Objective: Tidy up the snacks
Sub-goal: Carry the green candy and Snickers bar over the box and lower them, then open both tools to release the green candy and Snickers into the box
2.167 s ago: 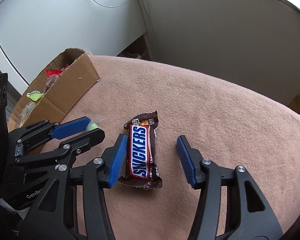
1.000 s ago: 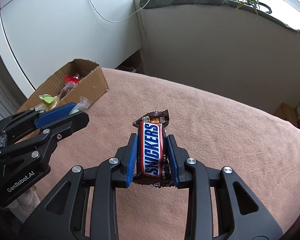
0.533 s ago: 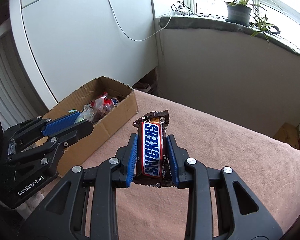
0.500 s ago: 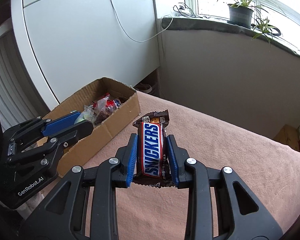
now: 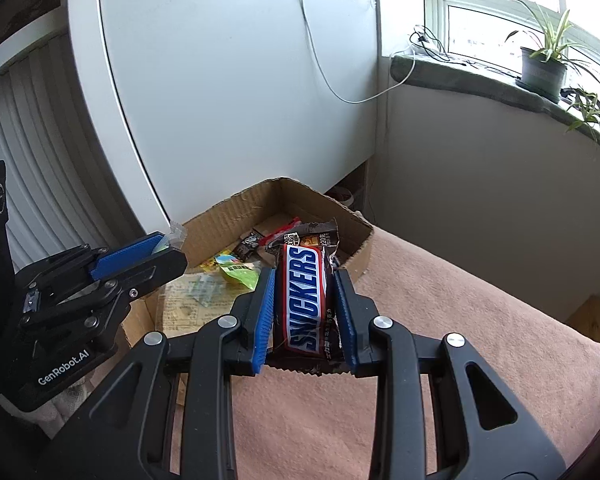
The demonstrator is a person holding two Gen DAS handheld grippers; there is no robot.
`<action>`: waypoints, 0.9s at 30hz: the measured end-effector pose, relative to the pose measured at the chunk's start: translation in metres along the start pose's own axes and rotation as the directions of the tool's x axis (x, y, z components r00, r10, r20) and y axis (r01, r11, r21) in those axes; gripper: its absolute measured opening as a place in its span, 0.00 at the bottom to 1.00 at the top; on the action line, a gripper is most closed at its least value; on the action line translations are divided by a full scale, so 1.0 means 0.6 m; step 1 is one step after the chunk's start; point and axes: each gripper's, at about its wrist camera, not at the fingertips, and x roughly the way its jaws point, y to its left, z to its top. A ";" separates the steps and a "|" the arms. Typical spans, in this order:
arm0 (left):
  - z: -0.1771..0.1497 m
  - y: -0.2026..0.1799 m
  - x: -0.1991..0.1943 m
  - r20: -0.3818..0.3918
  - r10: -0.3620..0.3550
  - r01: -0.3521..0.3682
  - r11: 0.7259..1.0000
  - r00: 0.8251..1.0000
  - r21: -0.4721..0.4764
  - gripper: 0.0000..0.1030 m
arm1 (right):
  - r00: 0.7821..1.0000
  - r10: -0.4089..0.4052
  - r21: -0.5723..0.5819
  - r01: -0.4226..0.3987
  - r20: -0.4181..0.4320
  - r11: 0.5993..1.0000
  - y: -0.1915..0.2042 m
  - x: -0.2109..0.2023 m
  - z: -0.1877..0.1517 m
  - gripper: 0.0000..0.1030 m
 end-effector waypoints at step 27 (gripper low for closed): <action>-0.007 0.075 0.043 -0.077 0.159 -0.159 0.987 0.984 0.001 0.20 | 0.997 0.038 -0.001 -0.039 -0.067 0.999 0.035 0.116 0.010 0.29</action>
